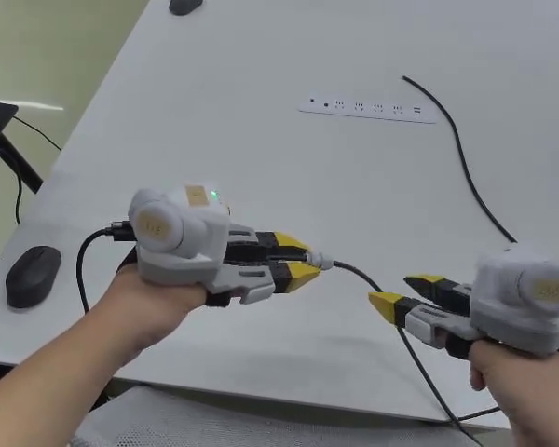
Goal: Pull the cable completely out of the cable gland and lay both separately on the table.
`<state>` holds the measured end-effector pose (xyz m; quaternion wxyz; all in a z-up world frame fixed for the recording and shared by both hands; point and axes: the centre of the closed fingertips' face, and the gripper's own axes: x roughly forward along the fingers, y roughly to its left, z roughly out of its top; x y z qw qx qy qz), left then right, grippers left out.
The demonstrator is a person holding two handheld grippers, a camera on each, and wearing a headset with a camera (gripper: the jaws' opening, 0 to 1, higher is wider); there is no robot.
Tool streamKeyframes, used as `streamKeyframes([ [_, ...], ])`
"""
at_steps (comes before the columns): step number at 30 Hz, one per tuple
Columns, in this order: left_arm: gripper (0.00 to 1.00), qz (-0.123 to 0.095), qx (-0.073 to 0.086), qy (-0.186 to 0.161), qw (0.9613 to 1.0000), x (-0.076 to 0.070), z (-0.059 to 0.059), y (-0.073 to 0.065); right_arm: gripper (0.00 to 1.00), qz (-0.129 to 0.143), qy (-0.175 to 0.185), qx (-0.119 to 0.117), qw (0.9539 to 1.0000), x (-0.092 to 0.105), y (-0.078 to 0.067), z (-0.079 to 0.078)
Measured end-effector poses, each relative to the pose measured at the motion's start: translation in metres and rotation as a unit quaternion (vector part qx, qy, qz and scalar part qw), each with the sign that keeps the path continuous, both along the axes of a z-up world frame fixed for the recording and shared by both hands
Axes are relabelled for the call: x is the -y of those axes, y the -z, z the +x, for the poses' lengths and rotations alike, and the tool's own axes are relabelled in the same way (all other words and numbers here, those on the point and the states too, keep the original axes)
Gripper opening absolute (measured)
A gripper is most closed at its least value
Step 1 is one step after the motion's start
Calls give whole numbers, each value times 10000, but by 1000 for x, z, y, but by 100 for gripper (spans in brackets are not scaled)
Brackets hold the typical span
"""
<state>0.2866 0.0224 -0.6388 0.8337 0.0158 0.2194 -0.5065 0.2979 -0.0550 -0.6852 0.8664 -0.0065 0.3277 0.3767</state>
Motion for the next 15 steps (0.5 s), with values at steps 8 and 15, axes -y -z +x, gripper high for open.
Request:
streamKeyframes([
  [8, 15, 3, -48, 36, 10000, 0, -4, 0, 41, -791, -1464, 1033, 9806, -29, -17, 2],
  [15, 15, 0, -42, 81, 10000, 0, -6, 1, 34, -1015, -2080, 1575, 9600, -49, -22, -5],
])
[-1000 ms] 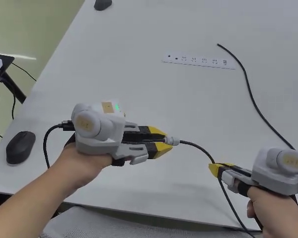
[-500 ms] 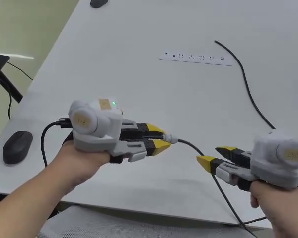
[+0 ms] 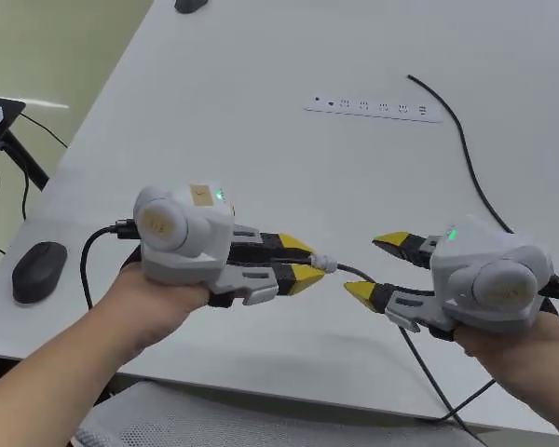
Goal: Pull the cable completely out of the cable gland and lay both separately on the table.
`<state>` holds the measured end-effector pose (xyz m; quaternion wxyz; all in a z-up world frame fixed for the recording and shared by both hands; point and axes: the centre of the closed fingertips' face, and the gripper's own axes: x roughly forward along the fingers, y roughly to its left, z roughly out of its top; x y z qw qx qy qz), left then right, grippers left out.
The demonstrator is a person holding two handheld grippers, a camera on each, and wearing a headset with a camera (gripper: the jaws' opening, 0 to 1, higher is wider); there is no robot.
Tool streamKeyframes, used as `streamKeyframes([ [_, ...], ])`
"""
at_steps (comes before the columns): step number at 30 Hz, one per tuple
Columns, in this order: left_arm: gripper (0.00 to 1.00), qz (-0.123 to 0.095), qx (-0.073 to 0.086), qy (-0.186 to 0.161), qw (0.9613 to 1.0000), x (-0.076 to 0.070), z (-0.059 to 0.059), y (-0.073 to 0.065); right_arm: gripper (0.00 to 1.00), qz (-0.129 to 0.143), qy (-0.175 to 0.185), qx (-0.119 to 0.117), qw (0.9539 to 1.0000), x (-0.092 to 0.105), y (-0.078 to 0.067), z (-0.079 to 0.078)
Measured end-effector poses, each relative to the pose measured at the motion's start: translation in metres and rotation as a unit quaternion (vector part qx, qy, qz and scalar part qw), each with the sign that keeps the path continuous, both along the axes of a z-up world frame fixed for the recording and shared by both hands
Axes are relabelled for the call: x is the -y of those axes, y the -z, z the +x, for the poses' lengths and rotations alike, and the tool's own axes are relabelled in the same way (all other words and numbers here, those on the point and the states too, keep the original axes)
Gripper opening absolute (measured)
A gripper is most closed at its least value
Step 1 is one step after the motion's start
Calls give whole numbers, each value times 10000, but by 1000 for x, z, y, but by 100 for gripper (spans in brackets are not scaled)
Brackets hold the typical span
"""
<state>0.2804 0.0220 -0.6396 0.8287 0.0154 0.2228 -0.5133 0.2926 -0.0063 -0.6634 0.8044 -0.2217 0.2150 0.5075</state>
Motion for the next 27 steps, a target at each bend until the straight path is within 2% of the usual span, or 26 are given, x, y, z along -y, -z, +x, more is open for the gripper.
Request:
streamKeyframes([
  [1, 15, -1, -1, 0, 10000, 0, 0, 0, 32, -88, -76, 51, 9999, -1, 2, 0],
  [2, 15, 1, -11, -5, 10000, 0, 0, 1, 29, -289, -244, 229, 9990, -3, 3, -1],
  [3, 15, -1, -13, -2, 10000, 0, 0, 1, 27, -303, -327, 330, 9985, -5, 2, -1],
  [6, 15, -3, -15, 28, 10000, 2, -3, 2, 21, -251, -469, 360, 9979, -13, 3, -6],
  [8, 15, 6, -21, 34, 10000, 2, -4, 3, 15, -367, -550, 405, 9970, -15, 7, -6],
  [10, 15, 0, -28, 37, 10000, 3, -4, 3, 13, -494, -552, 393, 9965, -14, 12, -6],
  [15, 15, 5, -28, 49, 10000, 3, -6, 3, 2, -437, -587, 442, 9963, -14, 12, -8],
  [22, 15, 37, -4, 87, 10000, 2, -7, 4, 1, -375, -494, 368, 9974, -15, 13, -9],
  [24, 15, 36, 10, 83, 10000, 3, -7, 3, 1, -270, -324, 176, 9990, -13, 15, -6],
  [27, 15, 12, 16, 62, 10000, 3, -5, 3, 1, -294, -186, 90, 9994, -7, 20, -2],
])
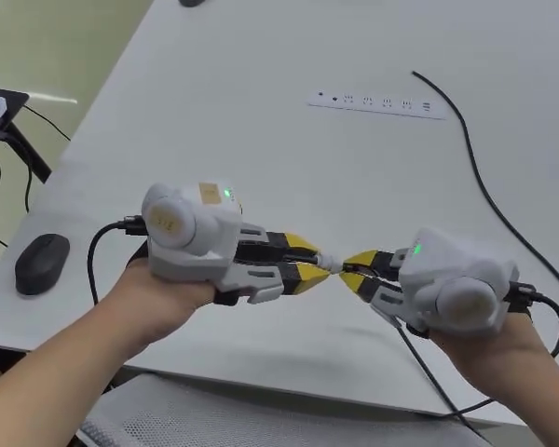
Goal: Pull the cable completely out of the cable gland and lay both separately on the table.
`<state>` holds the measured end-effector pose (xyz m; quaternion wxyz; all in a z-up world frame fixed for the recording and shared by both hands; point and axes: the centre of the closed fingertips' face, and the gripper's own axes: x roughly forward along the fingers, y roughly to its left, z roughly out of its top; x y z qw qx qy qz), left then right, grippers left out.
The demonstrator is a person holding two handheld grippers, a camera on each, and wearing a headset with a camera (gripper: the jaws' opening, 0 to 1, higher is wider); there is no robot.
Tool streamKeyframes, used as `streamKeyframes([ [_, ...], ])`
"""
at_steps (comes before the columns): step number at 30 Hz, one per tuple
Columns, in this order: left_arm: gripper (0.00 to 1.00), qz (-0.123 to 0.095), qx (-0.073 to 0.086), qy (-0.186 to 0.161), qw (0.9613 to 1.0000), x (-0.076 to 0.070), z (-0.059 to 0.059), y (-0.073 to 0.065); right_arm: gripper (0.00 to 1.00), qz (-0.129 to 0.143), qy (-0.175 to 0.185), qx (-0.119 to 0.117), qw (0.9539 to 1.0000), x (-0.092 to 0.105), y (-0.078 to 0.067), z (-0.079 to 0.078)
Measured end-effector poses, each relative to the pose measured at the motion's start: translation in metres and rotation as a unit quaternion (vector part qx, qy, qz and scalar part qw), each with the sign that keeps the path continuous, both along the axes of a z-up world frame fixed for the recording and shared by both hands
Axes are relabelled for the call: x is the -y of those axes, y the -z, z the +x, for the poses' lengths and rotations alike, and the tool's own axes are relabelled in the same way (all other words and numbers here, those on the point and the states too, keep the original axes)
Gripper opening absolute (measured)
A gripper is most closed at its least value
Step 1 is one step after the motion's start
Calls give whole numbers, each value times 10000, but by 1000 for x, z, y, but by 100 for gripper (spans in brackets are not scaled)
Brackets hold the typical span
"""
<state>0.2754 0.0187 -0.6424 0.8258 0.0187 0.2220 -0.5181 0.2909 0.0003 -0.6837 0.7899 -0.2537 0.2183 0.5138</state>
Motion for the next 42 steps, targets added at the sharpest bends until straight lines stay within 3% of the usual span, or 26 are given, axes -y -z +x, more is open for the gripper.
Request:
streamKeyframes([
  [4, 15, -58, 3, -42, 10000, -1, 3, -2, 1, 39, 318, -230, 9992, 14, 8, 6],
  [6, 15, -54, 21, -51, 10000, -1, 5, -2, 1, 178, 539, -570, 9968, 20, 14, 5],
  [8, 15, -51, 13, -69, 10000, -2, 5, -2, 0, 204, 683, -710, 9949, 27, 18, 6],
  [12, 15, -75, 4, -94, 9999, -3, 7, -2, 0, 225, 879, -824, 9925, 39, 26, 4],
  [22, 15, -107, -21, -130, 9999, -3, 9, -3, 0, 222, 1005, -962, 9900, 51, 35, -1],
  [28, 15, -85, -46, -126, 9999, -4, 9, -1, 0, 245, 1275, -1168, 9846, 62, 44, 2],
  [42, 15, -84, -57, -111, 9999, -5, 8, 1, 0, 271, 1331, -1184, 9836, 63, 39, 1],
])
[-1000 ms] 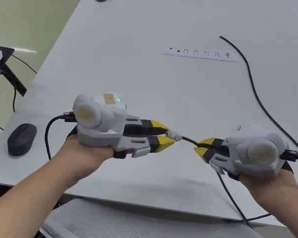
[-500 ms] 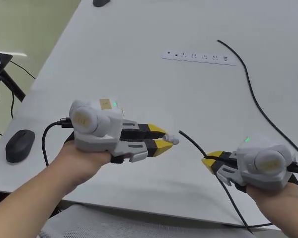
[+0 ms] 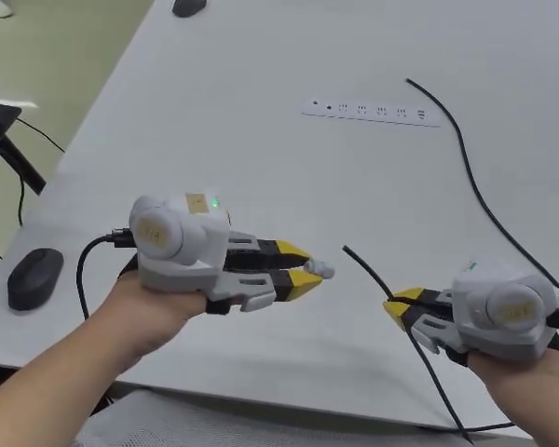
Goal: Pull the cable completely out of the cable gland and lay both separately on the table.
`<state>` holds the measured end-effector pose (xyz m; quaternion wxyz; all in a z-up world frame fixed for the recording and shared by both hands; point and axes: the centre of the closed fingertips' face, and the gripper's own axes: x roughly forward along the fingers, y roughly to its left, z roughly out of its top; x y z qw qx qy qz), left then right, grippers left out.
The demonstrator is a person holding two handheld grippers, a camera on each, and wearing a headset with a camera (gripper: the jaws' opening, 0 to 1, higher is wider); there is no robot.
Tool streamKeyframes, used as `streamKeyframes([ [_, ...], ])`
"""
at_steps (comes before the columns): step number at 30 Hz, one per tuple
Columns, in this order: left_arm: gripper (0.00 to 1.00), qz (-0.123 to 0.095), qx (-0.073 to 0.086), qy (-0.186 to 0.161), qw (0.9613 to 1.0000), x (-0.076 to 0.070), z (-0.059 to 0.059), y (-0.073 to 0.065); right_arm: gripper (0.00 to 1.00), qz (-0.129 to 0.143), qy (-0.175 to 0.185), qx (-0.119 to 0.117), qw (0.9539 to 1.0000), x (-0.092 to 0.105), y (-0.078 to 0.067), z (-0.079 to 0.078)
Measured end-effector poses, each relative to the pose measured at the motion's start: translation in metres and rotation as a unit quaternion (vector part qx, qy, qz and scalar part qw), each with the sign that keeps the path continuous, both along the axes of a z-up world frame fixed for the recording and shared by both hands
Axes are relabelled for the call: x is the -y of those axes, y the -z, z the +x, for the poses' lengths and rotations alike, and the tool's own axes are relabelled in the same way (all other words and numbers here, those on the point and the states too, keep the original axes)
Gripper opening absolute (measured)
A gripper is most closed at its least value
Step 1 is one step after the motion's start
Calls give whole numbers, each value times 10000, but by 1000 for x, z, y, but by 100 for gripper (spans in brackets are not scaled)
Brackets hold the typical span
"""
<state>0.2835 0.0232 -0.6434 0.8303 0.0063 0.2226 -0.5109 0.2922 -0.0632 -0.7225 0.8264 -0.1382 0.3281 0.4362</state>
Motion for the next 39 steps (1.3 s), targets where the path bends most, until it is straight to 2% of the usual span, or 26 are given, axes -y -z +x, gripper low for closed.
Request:
streamKeyframes([
  [8, 15, -4, -16, -128, 9999, -8, 0, 8, 0, -68, 84, -61, 9999, -2, 2, 3],
  [10, 15, 83, -14, -160, 9998, -12, 1, 14, 0, -105, 135, -52, 9998, -3, 3, 8],
  [13, 15, 97, -44, -210, 9997, -20, -1, 20, 0, -163, 143, -26, 9998, -7, 1, 16],
  [16, 15, 123, -64, -244, 9996, -26, -1, 25, 0, -66, 210, -37, 9998, -13, -2, 24],
  [18, 15, 120, -127, -320, 9993, -33, -1, 29, 0, -71, 224, -13, 9997, -20, -3, 30],
  [23, 15, 198, -160, -375, 9990, -48, -2, 41, 0, -233, 140, 88, 9996, -34, 1, 41],
  [27, 15, 207, -182, -361, 9990, -59, -4, 48, 0, -314, 186, 71, 9993, -45, 5, 51],
  [32, 15, 219, -235, -318, 9990, -70, -5, 58, 0, -278, 261, 71, 9992, -64, 6, 63],
  [34, 15, 236, -320, -305, 9987, -74, -5, 63, 0, -249, 339, 88, 9991, -71, 5, 69],
  [39, 15, 205, -299, -235, 9991, -80, -3, 70, 0, -228, 347, 69, 9991, -89, 8, 78],
])
